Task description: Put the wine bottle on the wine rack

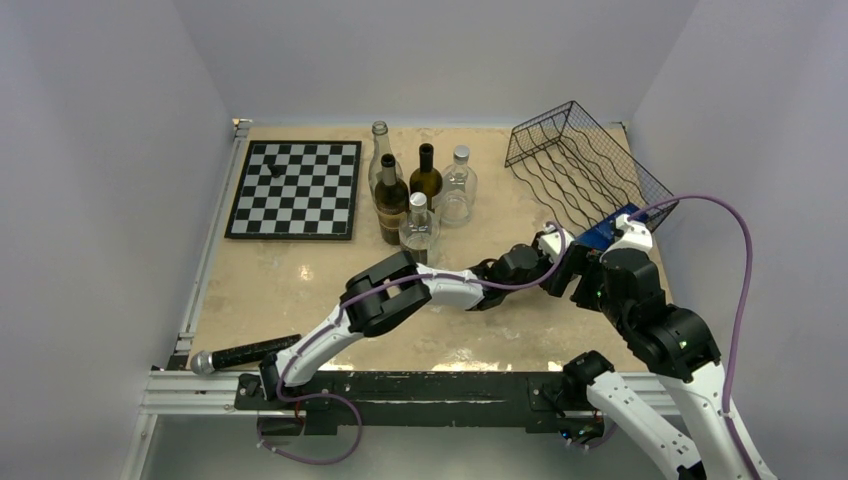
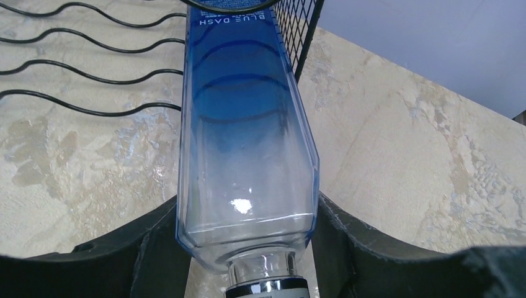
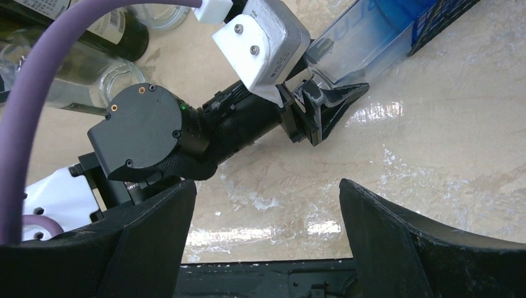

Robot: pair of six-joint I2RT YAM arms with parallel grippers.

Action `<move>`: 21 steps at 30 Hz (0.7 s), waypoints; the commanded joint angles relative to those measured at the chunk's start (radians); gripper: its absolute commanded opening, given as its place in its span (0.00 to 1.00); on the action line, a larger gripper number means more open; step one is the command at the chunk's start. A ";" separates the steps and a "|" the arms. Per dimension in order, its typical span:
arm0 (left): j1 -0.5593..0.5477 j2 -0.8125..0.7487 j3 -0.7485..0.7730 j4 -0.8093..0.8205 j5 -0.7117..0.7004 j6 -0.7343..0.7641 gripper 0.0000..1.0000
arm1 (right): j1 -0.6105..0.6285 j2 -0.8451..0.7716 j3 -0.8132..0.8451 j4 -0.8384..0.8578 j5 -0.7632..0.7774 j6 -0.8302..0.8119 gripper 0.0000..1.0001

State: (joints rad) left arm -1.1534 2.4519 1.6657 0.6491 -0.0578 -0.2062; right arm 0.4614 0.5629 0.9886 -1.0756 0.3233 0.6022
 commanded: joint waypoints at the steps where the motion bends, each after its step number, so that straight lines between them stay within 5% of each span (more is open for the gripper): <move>1: 0.001 -0.013 0.059 0.080 0.084 -0.089 0.16 | -0.004 0.008 -0.004 0.037 0.010 -0.004 0.90; 6: 0.001 -0.027 -0.018 0.139 0.124 -0.097 0.67 | -0.005 0.005 -0.004 0.036 0.013 -0.003 0.90; 9: 0.001 -0.052 -0.082 0.216 0.125 -0.083 0.86 | -0.004 0.008 -0.002 0.031 0.015 0.002 0.90; 13: 0.001 -0.090 -0.123 0.223 0.122 -0.049 0.99 | -0.004 0.016 0.015 0.016 0.024 0.008 0.90; 21: 0.003 -0.303 -0.368 0.304 0.066 -0.020 0.99 | -0.004 0.015 0.091 -0.012 0.031 0.004 0.92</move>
State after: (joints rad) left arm -1.1465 2.3329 1.3991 0.8009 0.0265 -0.2619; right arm 0.4614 0.5770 1.0065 -1.0927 0.3305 0.6029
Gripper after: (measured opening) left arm 0.992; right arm 0.914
